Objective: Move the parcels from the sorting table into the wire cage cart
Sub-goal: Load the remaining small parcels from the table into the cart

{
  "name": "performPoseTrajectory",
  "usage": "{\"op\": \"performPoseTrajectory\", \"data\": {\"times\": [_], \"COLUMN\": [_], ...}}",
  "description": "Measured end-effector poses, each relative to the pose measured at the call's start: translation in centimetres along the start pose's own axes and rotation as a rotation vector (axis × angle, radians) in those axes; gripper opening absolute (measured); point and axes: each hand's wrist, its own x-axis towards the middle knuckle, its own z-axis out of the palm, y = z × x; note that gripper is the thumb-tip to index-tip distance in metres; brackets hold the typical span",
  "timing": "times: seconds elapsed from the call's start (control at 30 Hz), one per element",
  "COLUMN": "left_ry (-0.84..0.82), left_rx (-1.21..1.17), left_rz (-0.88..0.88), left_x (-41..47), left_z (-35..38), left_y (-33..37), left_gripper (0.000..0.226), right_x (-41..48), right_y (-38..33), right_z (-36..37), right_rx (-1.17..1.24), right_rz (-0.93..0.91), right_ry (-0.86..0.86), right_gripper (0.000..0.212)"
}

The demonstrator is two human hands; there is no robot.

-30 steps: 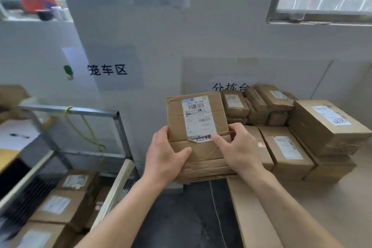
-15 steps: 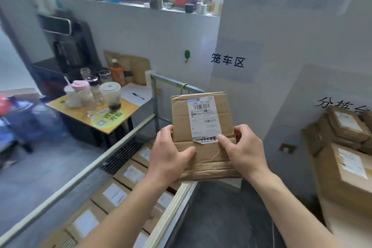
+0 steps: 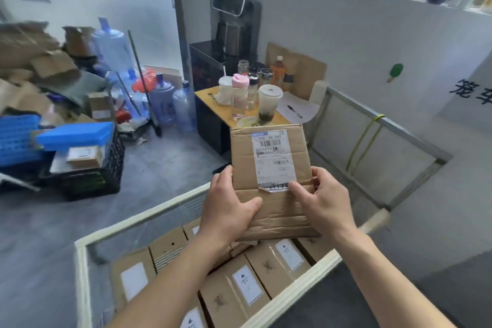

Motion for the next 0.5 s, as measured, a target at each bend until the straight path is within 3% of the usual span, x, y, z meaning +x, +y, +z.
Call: {"op": "performPoseTrajectory", "data": {"times": [0.27, 0.5], "left_ry": [0.091, 0.107], "left_rx": [0.074, 0.102], "left_rz": [-0.273, -0.539], "left_x": [-1.5, -4.3], "left_z": [-1.5, 2.2], "left_y": [-8.0, -14.9], "left_gripper": [0.088, 0.094], "right_x": [1.0, 0.0], "right_y": [0.5, 6.2], "right_z": [10.1, 17.2], "right_rx": [-0.002, -0.063], "right_rz": [-0.058, -0.049], "right_ry": [-0.317, -0.571], "right_gripper": [0.041, 0.030]}}
